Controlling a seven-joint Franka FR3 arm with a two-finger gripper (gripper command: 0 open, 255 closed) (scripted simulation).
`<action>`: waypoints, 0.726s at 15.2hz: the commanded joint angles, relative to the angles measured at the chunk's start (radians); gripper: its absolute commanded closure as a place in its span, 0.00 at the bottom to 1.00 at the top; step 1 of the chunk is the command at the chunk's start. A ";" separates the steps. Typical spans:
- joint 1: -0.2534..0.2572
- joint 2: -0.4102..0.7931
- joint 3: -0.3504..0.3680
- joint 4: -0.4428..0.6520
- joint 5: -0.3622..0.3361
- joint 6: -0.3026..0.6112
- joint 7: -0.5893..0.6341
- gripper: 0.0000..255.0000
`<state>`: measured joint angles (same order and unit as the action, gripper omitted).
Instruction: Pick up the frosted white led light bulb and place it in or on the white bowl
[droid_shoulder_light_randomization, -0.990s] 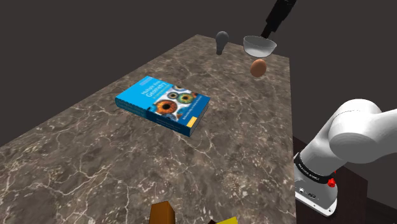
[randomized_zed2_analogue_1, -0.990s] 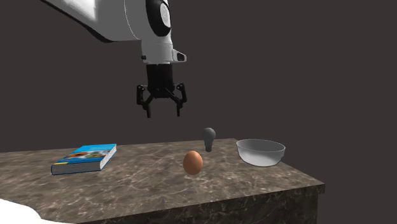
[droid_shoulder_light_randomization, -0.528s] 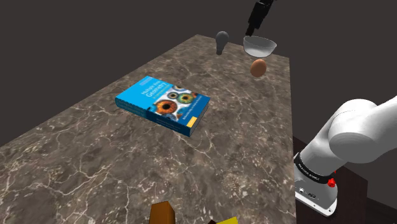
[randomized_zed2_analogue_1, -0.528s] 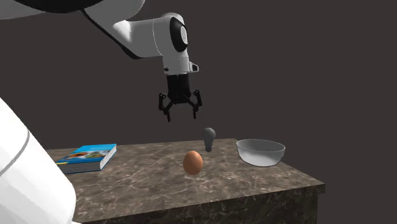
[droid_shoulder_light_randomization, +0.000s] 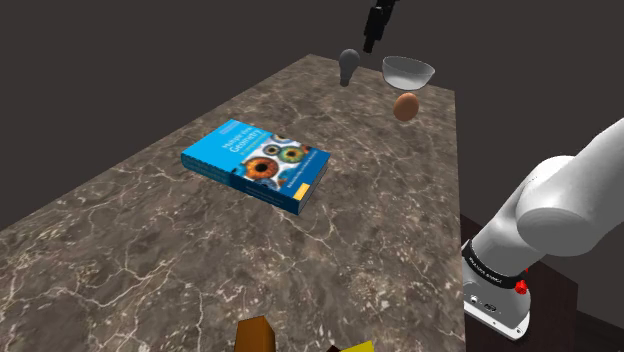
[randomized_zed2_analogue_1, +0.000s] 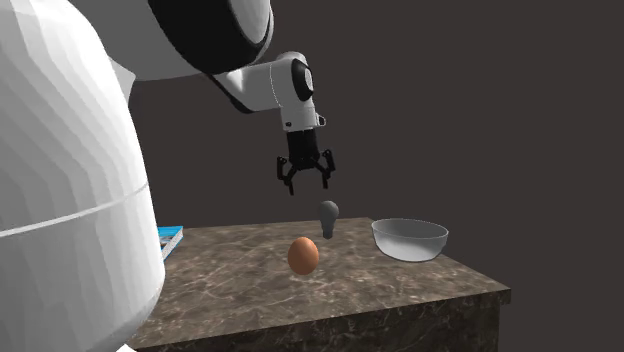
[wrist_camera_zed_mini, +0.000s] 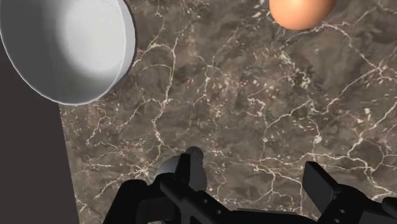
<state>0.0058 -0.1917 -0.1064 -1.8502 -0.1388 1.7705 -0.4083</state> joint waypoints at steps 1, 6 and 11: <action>-0.003 0.082 -0.008 0.068 -0.009 0.005 -0.034 0.00; -0.014 0.298 -0.022 0.289 -0.025 -0.019 -0.119 0.00; -0.021 0.337 -0.026 0.279 -0.028 0.027 -0.132 0.00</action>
<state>-0.0141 0.1403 -0.1311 -1.5645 -0.1662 1.7861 -0.5385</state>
